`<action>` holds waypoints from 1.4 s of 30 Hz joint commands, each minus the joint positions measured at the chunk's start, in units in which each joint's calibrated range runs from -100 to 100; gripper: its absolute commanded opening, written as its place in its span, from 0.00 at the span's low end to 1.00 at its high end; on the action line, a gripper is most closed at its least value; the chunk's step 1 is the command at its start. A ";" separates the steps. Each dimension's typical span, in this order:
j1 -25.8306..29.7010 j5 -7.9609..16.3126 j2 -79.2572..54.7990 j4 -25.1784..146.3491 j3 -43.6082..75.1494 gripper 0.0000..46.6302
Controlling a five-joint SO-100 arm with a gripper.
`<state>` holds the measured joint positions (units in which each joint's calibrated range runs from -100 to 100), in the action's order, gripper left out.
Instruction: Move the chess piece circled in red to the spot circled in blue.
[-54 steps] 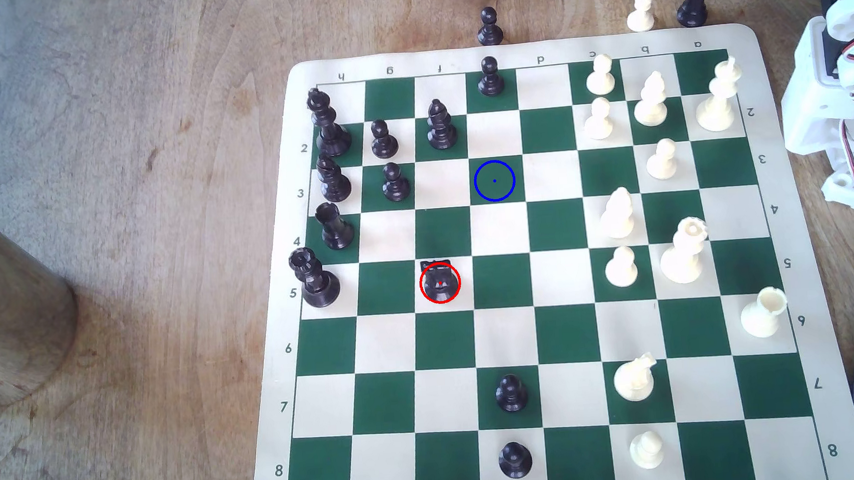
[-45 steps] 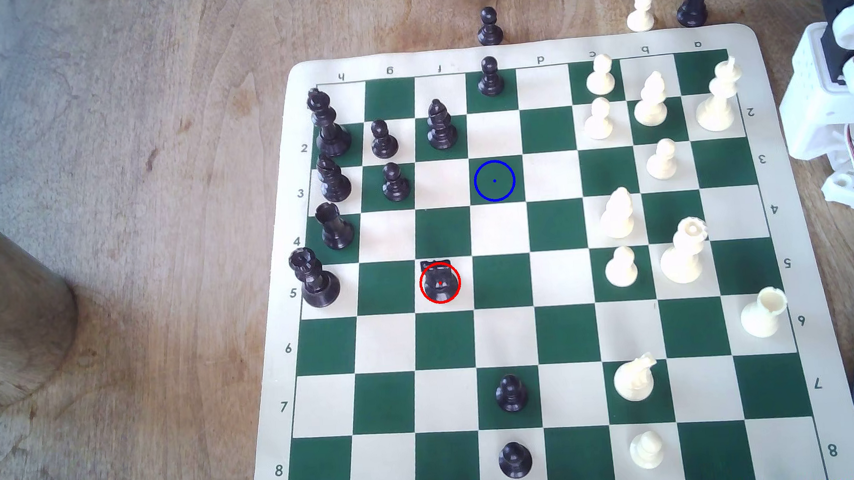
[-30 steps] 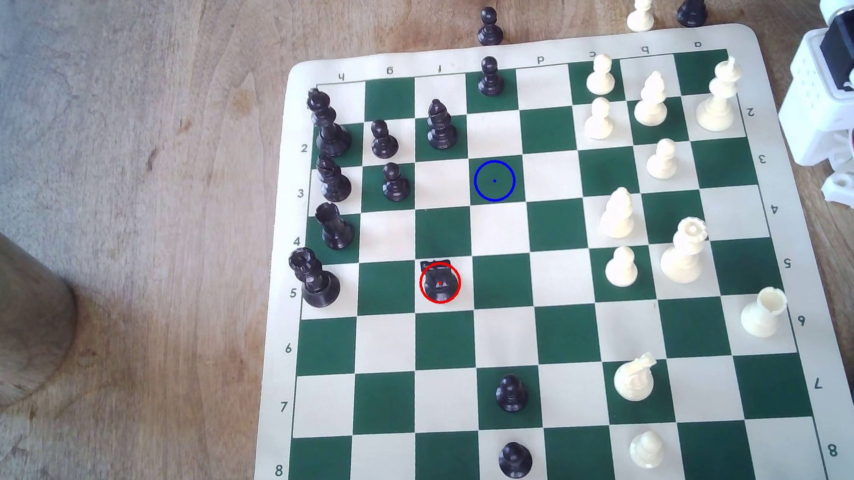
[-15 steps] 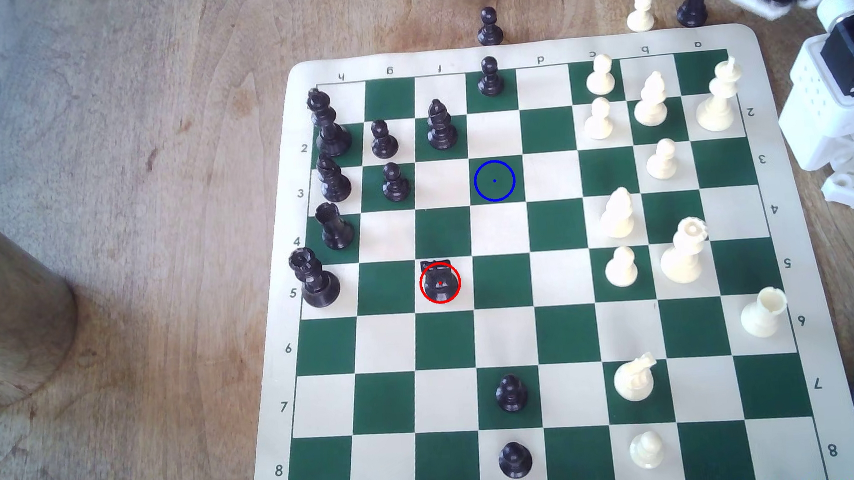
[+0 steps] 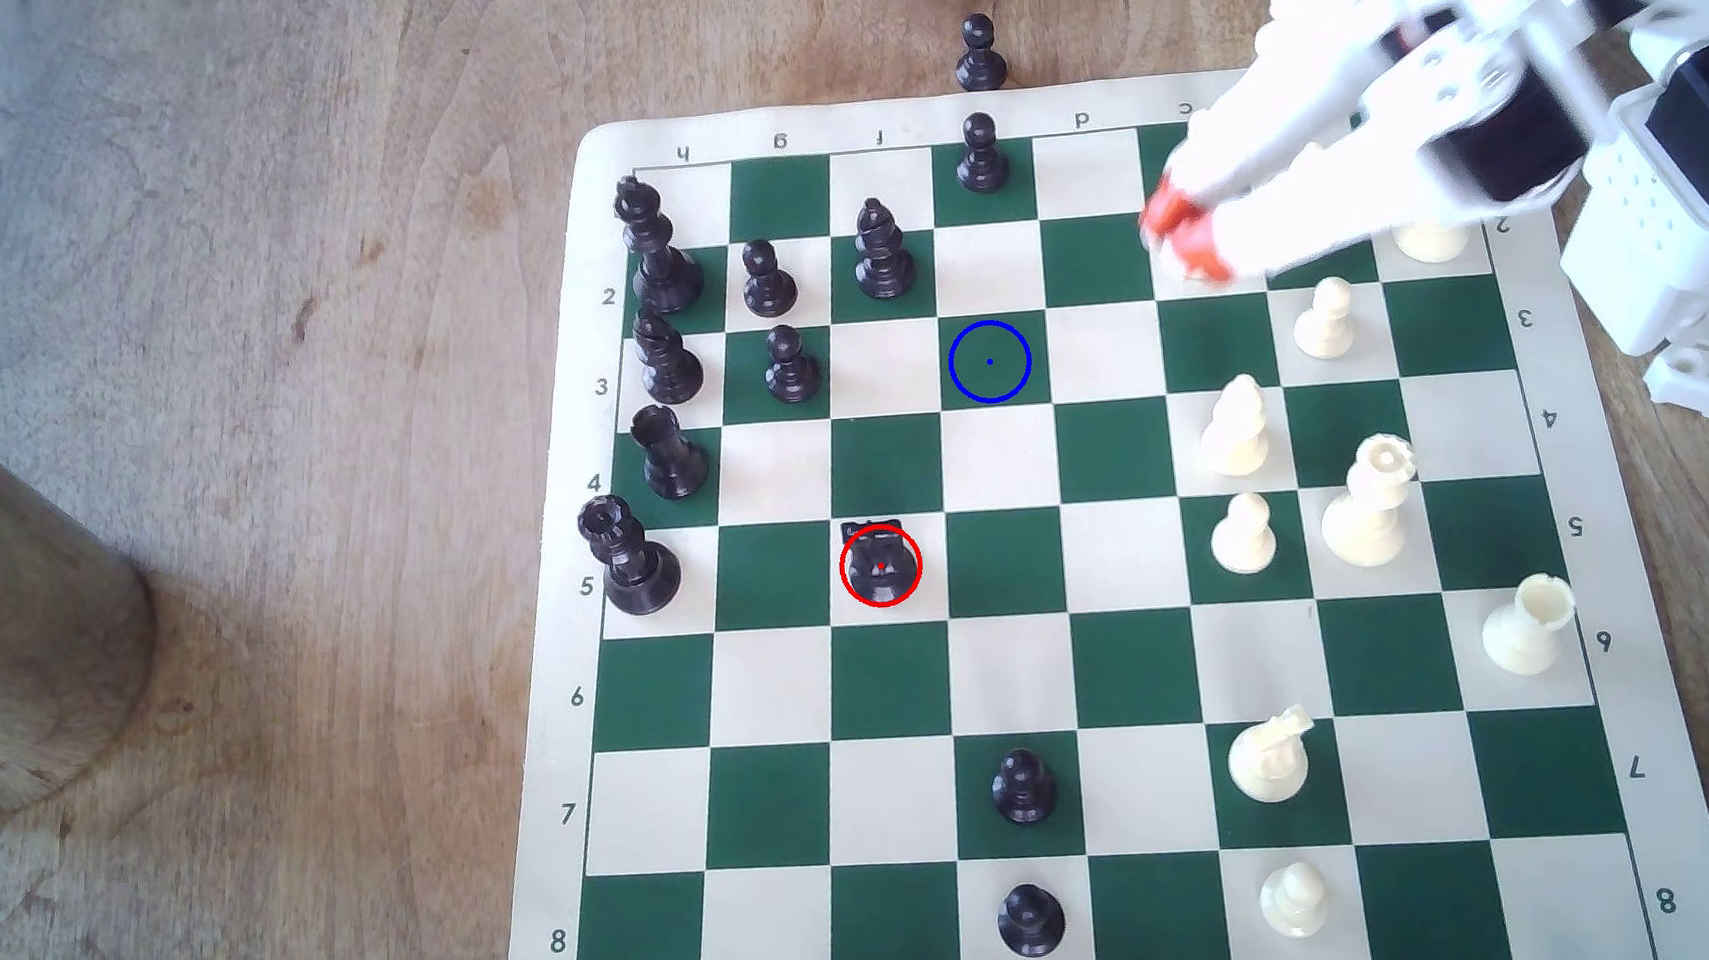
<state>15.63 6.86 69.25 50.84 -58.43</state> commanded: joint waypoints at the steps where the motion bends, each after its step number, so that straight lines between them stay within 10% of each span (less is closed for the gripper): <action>1: 0.91 2.64 -6.52 0.19 9.74 0.04; 7: -0.19 6.98 -18.40 -1.61 14.18 0.08; 22: -3.08 8.89 -46.25 -1.04 38.84 0.25; 28: -4.33 7.47 -53.21 -1.45 41.11 0.42; 42: -2.22 5.52 -63.56 -5.79 43.11 0.38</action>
<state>12.24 12.92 5.40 46.61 -20.83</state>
